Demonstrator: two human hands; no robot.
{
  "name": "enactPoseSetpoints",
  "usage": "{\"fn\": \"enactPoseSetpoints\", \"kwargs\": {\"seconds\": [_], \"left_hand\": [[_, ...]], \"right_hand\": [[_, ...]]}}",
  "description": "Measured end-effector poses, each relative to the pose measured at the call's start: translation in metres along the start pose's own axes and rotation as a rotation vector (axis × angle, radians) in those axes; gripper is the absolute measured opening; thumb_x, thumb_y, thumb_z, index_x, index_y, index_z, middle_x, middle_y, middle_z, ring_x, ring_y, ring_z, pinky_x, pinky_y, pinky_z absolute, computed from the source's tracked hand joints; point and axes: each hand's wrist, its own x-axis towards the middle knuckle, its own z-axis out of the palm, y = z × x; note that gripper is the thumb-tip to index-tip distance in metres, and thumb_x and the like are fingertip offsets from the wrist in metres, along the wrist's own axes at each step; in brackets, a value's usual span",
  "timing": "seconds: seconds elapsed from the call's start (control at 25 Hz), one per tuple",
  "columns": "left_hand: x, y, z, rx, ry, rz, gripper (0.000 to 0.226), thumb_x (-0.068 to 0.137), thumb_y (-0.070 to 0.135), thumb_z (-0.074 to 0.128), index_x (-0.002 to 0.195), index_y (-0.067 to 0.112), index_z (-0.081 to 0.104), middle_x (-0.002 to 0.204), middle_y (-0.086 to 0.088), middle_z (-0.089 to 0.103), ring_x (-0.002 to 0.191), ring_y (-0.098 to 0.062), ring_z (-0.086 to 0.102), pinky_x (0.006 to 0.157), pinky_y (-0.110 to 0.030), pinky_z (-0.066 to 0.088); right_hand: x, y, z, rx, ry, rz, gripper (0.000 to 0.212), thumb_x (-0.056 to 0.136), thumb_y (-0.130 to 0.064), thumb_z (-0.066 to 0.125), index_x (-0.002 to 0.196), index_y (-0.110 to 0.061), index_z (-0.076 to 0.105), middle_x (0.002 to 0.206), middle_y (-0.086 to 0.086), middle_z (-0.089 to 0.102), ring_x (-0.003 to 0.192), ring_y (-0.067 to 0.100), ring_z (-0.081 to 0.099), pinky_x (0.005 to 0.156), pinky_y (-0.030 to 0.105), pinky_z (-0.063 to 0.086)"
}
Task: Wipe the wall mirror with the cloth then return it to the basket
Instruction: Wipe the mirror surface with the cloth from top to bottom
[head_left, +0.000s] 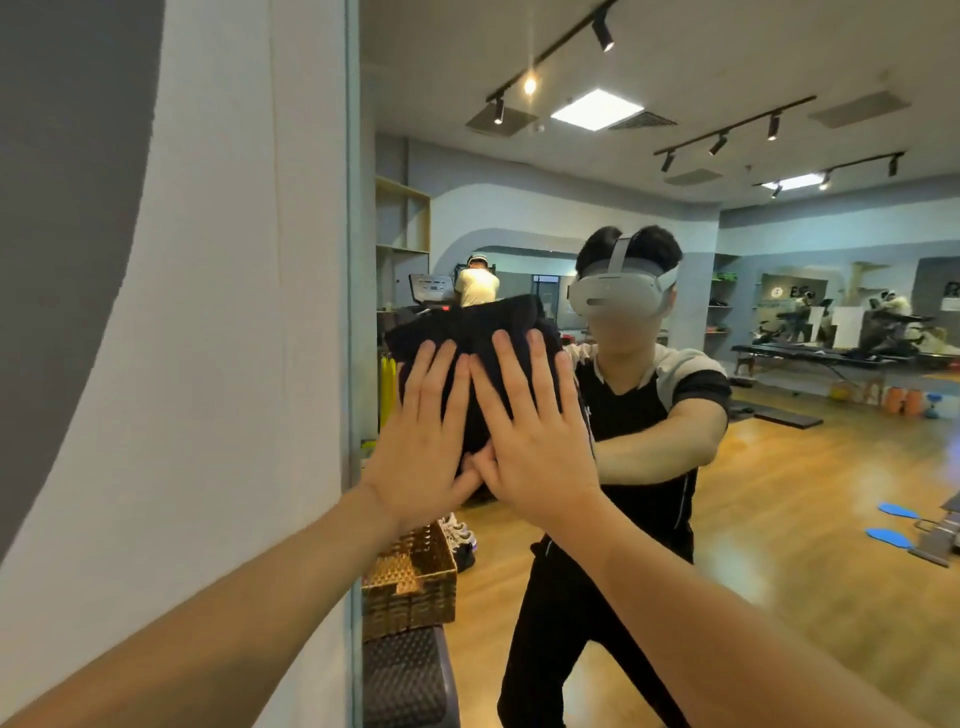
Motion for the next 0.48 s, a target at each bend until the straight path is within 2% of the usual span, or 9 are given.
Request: {"fn": "enactPoseSetpoints", "kwargs": {"seconds": [0.12,0.24,0.36,0.48], "left_hand": [[-0.001,0.108,0.031,-0.033,-0.018,0.099,0.086,0.100,0.052,0.042,0.163,0.003,0.010,0.170,-0.022,0.007,0.159,-0.037,-0.004,0.125,-0.064,0.017],[0.046,0.179,0.029,-0.017,0.057,0.112,0.085,0.099,0.049,0.043,0.163,0.004,0.008,0.170,-0.021,0.006,0.158,-0.038,-0.004,0.127,-0.062,0.005],[0.104,0.179,0.001,0.020,0.089,0.066,0.084,0.100,0.041,0.044,0.163,0.006,0.000,0.170,-0.019,0.001,0.158,-0.038,-0.006,0.127,-0.061,0.004],[0.132,0.131,-0.032,0.093,0.113,0.021,0.082,0.104,0.041,0.041,0.163,0.007,-0.005,0.171,-0.017,-0.003,0.158,-0.036,-0.008,0.128,-0.055,-0.001]], "right_hand": [[-0.093,0.065,-0.022,-0.063,0.041,0.099,0.072,0.100,-0.038,0.047,0.164,-0.013,0.027,0.172,0.019,0.015,0.159,0.043,0.009,0.127,0.062,0.019],[-0.108,0.136,-0.055,-0.159,0.022,0.152,0.073,0.101,-0.040,0.047,0.165,-0.014,0.024,0.172,0.019,0.013,0.159,0.043,0.006,0.128,0.060,0.014],[-0.052,0.166,-0.077,-0.192,0.050,0.192,0.069,0.104,-0.046,0.032,0.165,-0.015,0.022,0.172,0.019,0.011,0.159,0.043,0.002,0.129,0.061,0.011],[0.011,0.138,-0.071,-0.164,0.111,0.263,0.068,0.107,-0.047,0.036,0.166,-0.018,0.017,0.174,0.016,0.005,0.159,0.042,-0.003,0.129,0.060,0.004]]}}
